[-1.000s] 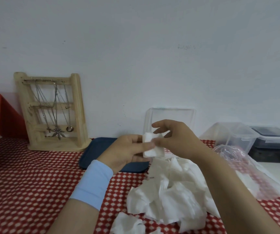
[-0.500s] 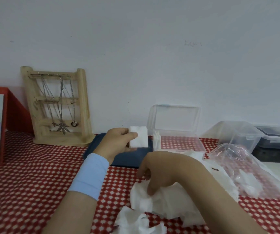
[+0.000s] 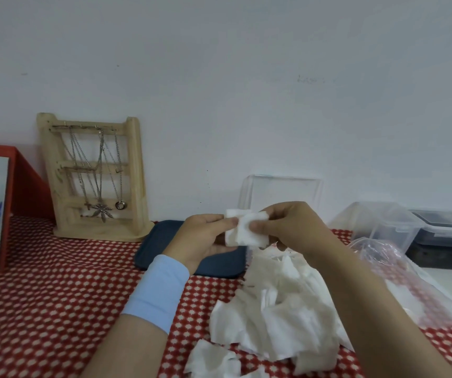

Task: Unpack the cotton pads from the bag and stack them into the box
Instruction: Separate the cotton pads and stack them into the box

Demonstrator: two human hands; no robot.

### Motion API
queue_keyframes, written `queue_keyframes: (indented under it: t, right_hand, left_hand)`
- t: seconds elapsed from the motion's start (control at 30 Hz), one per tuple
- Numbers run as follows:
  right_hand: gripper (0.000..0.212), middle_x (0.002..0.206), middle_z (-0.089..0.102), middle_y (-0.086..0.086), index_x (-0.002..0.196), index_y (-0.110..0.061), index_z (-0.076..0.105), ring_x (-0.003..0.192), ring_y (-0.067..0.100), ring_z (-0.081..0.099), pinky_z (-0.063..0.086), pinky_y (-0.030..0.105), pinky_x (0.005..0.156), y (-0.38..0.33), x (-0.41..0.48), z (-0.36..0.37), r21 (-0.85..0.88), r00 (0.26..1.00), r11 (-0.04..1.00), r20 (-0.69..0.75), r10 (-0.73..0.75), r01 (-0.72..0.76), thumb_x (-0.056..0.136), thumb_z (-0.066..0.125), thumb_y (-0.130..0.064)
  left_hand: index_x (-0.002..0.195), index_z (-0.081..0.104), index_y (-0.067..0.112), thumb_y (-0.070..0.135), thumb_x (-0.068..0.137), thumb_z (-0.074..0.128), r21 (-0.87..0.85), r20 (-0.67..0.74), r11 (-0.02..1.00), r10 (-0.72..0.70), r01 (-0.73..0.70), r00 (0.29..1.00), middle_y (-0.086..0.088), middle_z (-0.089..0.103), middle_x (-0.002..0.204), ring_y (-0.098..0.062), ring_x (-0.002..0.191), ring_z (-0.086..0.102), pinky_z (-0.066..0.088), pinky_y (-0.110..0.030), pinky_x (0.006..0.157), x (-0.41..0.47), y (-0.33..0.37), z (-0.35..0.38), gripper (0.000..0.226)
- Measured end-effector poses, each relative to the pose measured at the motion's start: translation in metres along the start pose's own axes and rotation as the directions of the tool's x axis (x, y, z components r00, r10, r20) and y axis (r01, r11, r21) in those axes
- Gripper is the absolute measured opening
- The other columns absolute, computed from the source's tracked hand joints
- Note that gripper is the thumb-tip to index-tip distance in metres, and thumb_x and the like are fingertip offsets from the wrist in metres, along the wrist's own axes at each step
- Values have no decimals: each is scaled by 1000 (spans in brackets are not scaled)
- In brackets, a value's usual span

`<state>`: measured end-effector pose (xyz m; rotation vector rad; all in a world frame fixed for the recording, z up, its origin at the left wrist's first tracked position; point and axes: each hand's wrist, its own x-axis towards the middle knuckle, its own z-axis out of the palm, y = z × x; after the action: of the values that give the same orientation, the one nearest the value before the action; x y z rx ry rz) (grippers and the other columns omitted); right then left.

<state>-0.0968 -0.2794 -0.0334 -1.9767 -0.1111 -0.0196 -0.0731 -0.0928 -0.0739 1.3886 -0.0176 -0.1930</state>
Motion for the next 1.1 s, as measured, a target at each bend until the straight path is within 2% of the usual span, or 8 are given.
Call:
queue_keyframes:
  t: [0.13, 0.3, 0.5, 0.6, 0.7, 0.83, 0.97, 1.1]
  right_hand:
    - [11, 58, 70, 1, 88, -5, 75, 47, 9, 61, 42, 20, 45, 2, 2, 1, 97, 1000, 995, -25, -4, 7, 83, 81, -12]
    - [8, 64, 73, 2, 82, -9, 75, 50, 11, 64, 45, 24, 49, 1, 4, 3, 134, 998, 991, -55, -21, 28, 80, 83, -10]
    - [13, 67, 73, -1, 80, -13, 75, 53, 9, 64, 53, 24, 54, 3, 6, 7, 21, 994, 1000, -113, -1, 4, 77, 86, -17]
    - [25, 83, 71, -2, 92, -18, 72, 66, 10, 65, 57, 29, 62, 5, 9, 9, -103, 987, 994, -164, 4, -21, 74, 88, -24]
    - [45, 100, 65, -5, 114, -25, 63, 84, 10, 65, 51, 25, 64, 6, 9, 5, -58, 990, 998, -138, 22, -30, 77, 87, -32]
    - [19, 82, 76, -5, 101, -17, 76, 61, 5, 66, 50, 22, 59, 5, 6, 0, 123, 996, 989, -20, 83, -80, 86, 78, -29]
    - [15, 68, 71, -6, 96, -13, 76, 50, 5, 59, 47, 18, 50, 7, 7, 7, 102, 999, 994, -32, 30, -27, 84, 81, -22]
    - [29, 93, 69, -9, 106, -25, 66, 77, 10, 66, 52, 26, 68, 5, 6, 17, -206, 991, 977, -109, -76, 52, 85, 78, -39]
  left_hand:
    - [107, 74, 2, 16, 93, 71, -40, 38, 999, -20, 21, 999, -14, 78, 102, -22, 90, 77, 62, -30, 72, -2, -1, 6, 20]
    - [114, 72, 0, 17, 97, 65, -93, 71, 994, -56, 62, 996, -19, 76, 111, -30, 105, 74, 64, -34, 78, -2, 0, 7, 25]
    - [118, 69, -1, 21, 101, 60, -102, 120, 992, -57, 69, 991, -20, 76, 109, -28, 98, 75, 64, -32, 75, -5, 2, 10, 30]
    - [120, 67, 1, 33, 100, 58, -146, 140, 986, -65, 86, 988, -18, 77, 105, -27, 96, 76, 65, -34, 75, -6, 4, 14, 39]
    - [118, 70, 4, 29, 86, 70, -49, 227, 998, -32, 44, 973, -13, 77, 112, -22, 102, 75, 63, -29, 79, -8, 5, 11, 41]
    - [121, 67, 5, -4, 89, 69, 81, 240, 997, -18, -2, 970, -10, 77, 112, -21, 102, 75, 61, -25, 75, -8, 5, 4, 34]
    - [121, 67, 5, 12, 91, 70, 98, 221, 995, -53, 31, 974, -12, 77, 111, -22, 101, 76, 62, -28, 75, -9, 7, 2, 31]
    - [113, 70, 5, 26, 98, 65, 36, 53, 999, -34, 32, 998, -15, 77, 109, -24, 96, 77, 62, -31, 71, -3, 4, -7, 26]
